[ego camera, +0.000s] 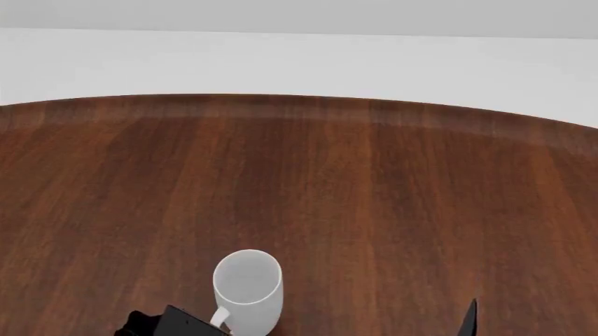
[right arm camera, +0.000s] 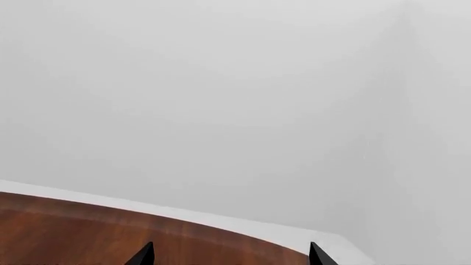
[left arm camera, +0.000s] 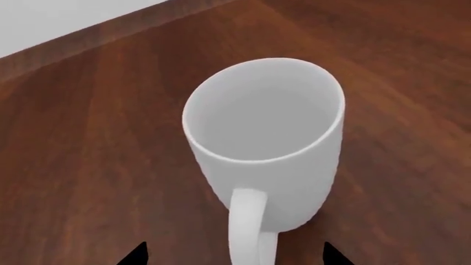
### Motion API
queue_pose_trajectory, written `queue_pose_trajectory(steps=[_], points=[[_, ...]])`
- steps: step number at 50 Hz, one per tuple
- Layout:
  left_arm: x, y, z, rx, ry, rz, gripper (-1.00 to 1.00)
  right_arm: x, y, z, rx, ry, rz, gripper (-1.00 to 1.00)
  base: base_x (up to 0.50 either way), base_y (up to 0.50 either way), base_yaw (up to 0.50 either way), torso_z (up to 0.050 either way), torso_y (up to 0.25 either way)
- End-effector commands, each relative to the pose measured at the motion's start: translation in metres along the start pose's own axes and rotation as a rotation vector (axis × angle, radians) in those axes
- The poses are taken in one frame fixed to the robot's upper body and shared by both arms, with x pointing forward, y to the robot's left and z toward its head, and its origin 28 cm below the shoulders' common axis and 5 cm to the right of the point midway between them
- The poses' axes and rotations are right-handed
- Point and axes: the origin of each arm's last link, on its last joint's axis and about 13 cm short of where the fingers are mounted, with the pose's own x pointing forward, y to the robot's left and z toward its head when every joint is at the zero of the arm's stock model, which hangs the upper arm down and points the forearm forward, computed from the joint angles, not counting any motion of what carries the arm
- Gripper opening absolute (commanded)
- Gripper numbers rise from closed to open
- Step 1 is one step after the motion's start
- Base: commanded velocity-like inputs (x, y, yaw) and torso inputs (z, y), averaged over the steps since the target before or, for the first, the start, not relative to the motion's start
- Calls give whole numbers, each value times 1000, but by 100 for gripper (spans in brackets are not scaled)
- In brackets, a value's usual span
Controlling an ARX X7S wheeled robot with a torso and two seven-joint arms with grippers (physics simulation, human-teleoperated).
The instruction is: Put the white mug on the plate.
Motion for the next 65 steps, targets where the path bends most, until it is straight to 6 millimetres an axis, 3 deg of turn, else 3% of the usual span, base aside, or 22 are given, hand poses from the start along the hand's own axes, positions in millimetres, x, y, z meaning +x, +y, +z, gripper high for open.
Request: queue_pose_trajectory(steps=[1,34,35,54,60,62,65], points=[[1,0,1,10,4,-3,100,0,1,0,3,2,0,100,0,0,0,0,0],[0,-3,0,5,16,-4,100,-3,1,-2,7,10,5,100,0,0,0,0,0],[0,-3,0,5,15,3,-100,-3,1,-2,7,10,5,100,0,0,0,0,0],[-1,-4,-2,1,5,-6,-100,-5,2,-5,10,18,4,100,0,0,0,0,0],[1,-6,5,5,-73,-20,-100,-4,2,-5,11,17,5,100,0,0,0,0,0],[-8,-1,5,27,-82,0,-100,-4,3,-6,14,16,5,100,0,0,0,0,0],[-25,-5,25,15,-164,-23,-100,-3,4,-7,18,13,8,100,0,0,0,0,0]])
